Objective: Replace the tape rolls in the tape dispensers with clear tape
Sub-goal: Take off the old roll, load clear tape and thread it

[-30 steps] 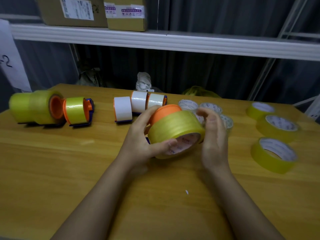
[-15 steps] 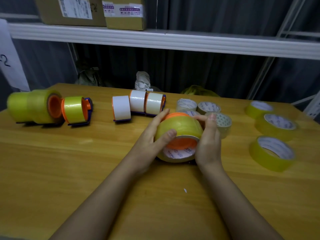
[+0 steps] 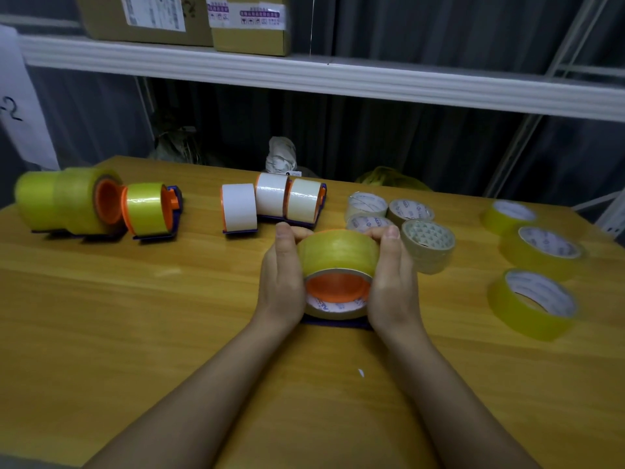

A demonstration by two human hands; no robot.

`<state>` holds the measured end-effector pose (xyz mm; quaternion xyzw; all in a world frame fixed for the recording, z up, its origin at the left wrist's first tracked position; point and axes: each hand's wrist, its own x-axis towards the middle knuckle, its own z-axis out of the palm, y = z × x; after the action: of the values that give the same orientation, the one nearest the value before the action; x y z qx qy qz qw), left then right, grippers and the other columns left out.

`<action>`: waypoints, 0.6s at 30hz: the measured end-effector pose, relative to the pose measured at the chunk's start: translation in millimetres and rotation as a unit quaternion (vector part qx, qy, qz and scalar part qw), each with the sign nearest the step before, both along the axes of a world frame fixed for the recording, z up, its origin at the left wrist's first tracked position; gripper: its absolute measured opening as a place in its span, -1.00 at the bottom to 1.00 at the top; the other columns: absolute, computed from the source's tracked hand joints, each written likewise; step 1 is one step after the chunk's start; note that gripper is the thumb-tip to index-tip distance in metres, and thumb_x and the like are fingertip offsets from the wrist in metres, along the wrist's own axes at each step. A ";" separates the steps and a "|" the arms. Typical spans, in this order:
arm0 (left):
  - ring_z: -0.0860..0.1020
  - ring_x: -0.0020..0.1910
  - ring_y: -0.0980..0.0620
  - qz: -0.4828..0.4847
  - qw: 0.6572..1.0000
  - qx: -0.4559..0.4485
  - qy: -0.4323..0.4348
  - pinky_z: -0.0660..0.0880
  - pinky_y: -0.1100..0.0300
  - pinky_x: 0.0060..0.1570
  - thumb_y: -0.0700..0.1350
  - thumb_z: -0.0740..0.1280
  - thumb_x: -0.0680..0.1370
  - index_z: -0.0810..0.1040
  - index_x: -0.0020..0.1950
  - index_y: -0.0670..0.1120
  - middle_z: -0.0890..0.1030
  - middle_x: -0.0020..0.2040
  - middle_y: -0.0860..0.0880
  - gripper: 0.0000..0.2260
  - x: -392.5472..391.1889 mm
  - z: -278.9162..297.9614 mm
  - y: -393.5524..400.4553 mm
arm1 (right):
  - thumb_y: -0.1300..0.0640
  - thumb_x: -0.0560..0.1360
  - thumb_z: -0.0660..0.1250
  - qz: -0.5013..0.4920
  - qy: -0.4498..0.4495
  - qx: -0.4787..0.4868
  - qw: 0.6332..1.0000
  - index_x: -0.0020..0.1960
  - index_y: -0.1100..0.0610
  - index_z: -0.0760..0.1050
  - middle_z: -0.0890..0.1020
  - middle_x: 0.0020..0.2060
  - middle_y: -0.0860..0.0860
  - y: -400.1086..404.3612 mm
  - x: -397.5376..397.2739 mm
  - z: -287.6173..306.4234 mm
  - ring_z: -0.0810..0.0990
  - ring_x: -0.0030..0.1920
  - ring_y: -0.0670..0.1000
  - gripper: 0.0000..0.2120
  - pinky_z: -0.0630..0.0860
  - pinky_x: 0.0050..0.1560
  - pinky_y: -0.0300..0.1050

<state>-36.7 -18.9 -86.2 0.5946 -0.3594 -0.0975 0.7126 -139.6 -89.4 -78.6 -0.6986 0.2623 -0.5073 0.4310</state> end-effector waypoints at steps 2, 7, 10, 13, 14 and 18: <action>0.62 -0.15 -0.09 0.001 1.000 -0.003 0.000 0.54 -0.14 -0.09 0.35 -0.13 0.47 0.55 -0.16 0.01 0.63 -0.21 -0.14 -0.41 -0.4 -0.9 -0.8 | -0.26 0.50 -0.13 0.000 0.005 -0.007 1.000 -0.09 0.07 0.45 0.55 -0.19 0.08 -0.5 -0.9 0.5 0.51 -0.15 -0.06 -0.48 0.45 -0.10 -0.20; 0.55 -0.31 -0.12 0.007 1.000 -0.017 -0.007 0.48 -0.01 -0.28 0.31 -0.14 0.49 0.53 -0.25 -0.12 0.55 -0.38 -0.16 -0.36 0.5 -1.5 -1.3 | -0.25 0.51 -0.12 0.007 -0.002 -0.021 1.000 -0.14 0.29 0.41 0.50 -0.27 0.25 4.6 -0.9 1.5 0.48 -0.23 0.11 -0.37 0.43 -0.19 -0.01; 0.51 -0.37 -0.14 0.004 1.000 -0.016 -0.014 0.44 0.03 -0.33 0.30 -0.14 0.50 0.49 -0.28 -0.19 0.49 -0.43 -0.17 -0.34 0.2 -0.5 -0.1 | -0.27 0.49 -0.12 0.013 0.007 -0.014 1.000 -0.15 0.18 0.42 0.52 -0.29 0.14 4.9 -1.0 1.2 0.51 -0.23 0.01 -0.42 0.45 -0.18 -0.16; 0.51 -0.33 -0.28 -0.011 1.000 -0.008 -0.012 0.45 -0.12 -0.31 0.31 -0.13 0.49 0.46 -0.21 -0.35 0.48 -0.36 -0.36 -0.25 -1.1 3.5 1.2 | -0.31 0.48 -0.10 0.029 0.011 0.016 0.999 -0.13 0.15 0.47 0.56 -0.26 0.13 1.7 -0.9 1.2 0.56 -0.17 0.05 -0.41 0.51 -0.12 -0.11; 0.50 -0.30 -0.31 -0.014 1.000 -0.003 -0.009 0.46 -0.15 -0.29 0.32 -0.13 0.50 0.45 -0.18 -0.38 0.48 -0.34 -0.39 -0.24 -1.2 5.0 1.5 | -0.29 0.49 -0.09 0.038 0.007 0.021 0.999 -0.11 0.22 0.48 0.56 -0.24 0.22 1.4 -0.9 1.4 0.55 -0.16 0.14 -0.37 0.51 -0.13 -0.01; 0.55 -0.25 -0.25 -0.013 1.000 0.020 0.012 0.49 -0.08 -0.20 0.23 -0.12 0.56 0.48 -0.16 -0.32 0.53 -0.29 -0.36 -0.33 -0.2 7.7 2.0 | -0.24 0.54 -0.01 0.078 -0.017 0.023 0.997 -0.05 0.32 0.50 0.55 -0.21 0.34 4.7 -1.4 3.2 0.54 -0.16 0.30 -0.37 0.51 -0.15 0.17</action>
<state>-36.9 -16.9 -78.5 0.6028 -0.3560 -0.1210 0.7037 -141.0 -84.7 -75.4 -0.6984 0.2112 -0.4773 0.4897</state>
